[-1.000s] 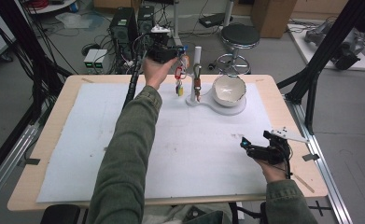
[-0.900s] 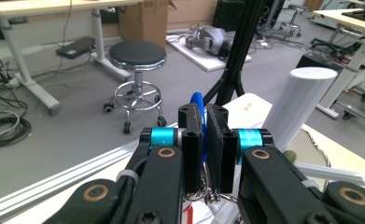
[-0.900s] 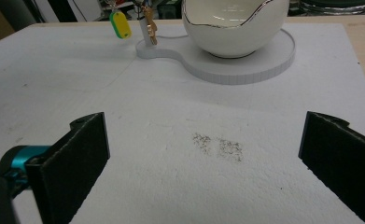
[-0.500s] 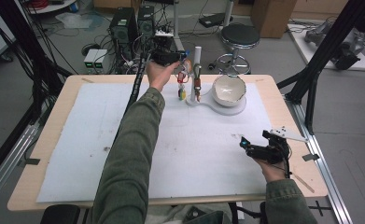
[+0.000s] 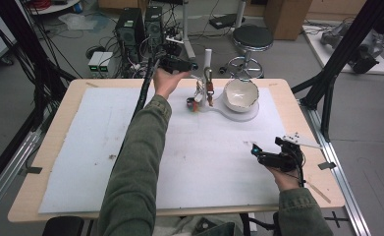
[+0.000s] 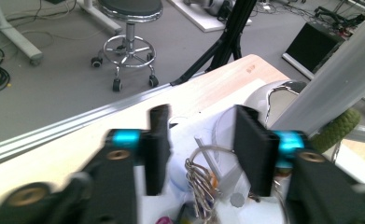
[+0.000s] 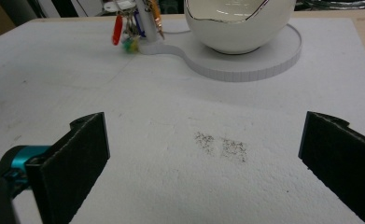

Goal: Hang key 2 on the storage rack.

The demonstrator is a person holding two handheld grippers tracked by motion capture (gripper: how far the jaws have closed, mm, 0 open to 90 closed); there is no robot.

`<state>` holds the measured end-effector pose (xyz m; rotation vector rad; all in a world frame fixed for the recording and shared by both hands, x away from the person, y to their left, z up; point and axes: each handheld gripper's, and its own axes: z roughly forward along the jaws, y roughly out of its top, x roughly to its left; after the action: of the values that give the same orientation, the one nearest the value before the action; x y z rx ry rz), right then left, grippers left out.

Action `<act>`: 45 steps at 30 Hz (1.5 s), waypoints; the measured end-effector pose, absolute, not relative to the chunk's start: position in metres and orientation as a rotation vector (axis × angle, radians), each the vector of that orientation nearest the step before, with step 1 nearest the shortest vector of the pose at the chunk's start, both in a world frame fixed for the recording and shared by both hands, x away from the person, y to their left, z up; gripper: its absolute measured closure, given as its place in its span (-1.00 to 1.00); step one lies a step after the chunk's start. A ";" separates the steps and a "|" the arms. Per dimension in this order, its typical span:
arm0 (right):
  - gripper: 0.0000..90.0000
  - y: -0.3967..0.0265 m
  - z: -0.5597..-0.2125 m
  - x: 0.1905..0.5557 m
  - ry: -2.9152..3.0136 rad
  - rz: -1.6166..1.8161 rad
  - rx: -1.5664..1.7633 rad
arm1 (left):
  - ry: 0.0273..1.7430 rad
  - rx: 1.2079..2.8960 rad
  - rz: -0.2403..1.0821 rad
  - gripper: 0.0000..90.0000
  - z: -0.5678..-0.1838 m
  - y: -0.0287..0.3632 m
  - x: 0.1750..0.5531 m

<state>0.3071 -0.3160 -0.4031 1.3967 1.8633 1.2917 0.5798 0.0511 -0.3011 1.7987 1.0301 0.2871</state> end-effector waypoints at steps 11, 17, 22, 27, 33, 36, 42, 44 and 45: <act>-0.98 -0.318 -0.403 0.305 1.847 1.286 1.399 | 1.151 1.734 0.337 -0.91 -0.293 0.065 0.571; -0.98 -0.318 -0.403 0.304 1.847 1.280 1.398 | 1.168 1.706 0.381 -0.96 -0.291 0.079 0.565; -0.98 -0.319 -0.403 0.304 1.846 1.279 1.399 | 1.152 1.704 0.401 -0.96 -0.293 0.091 0.557; -0.98 -0.319 -0.403 0.304 1.846 1.279 1.399 | 1.139 1.713 0.403 -0.96 -0.295 0.100 0.549; -0.98 -0.318 -0.403 0.305 1.847 1.280 1.398 | 1.123 1.734 0.410 -0.96 -0.296 0.103 0.543; -0.98 -0.318 -0.403 0.305 1.847 1.281 1.394 | 1.129 1.748 0.414 -0.96 -0.299 0.106 0.541; -0.98 -0.318 -0.403 0.305 1.849 1.280 1.399 | 1.130 1.766 0.417 -0.96 -0.302 0.111 0.535; -0.98 -0.318 -0.403 0.305 1.850 1.278 1.398 | 1.123 1.781 0.420 -0.96 -0.302 0.111 0.532; -0.98 -0.318 -0.404 0.305 1.849 1.276 1.395 | 1.119 1.785 0.426 -0.96 -0.302 0.112 0.530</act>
<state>0.3051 -0.3180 -0.4035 1.3947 1.8486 1.2756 0.5300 0.1116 -0.3023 1.7850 1.1190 0.4260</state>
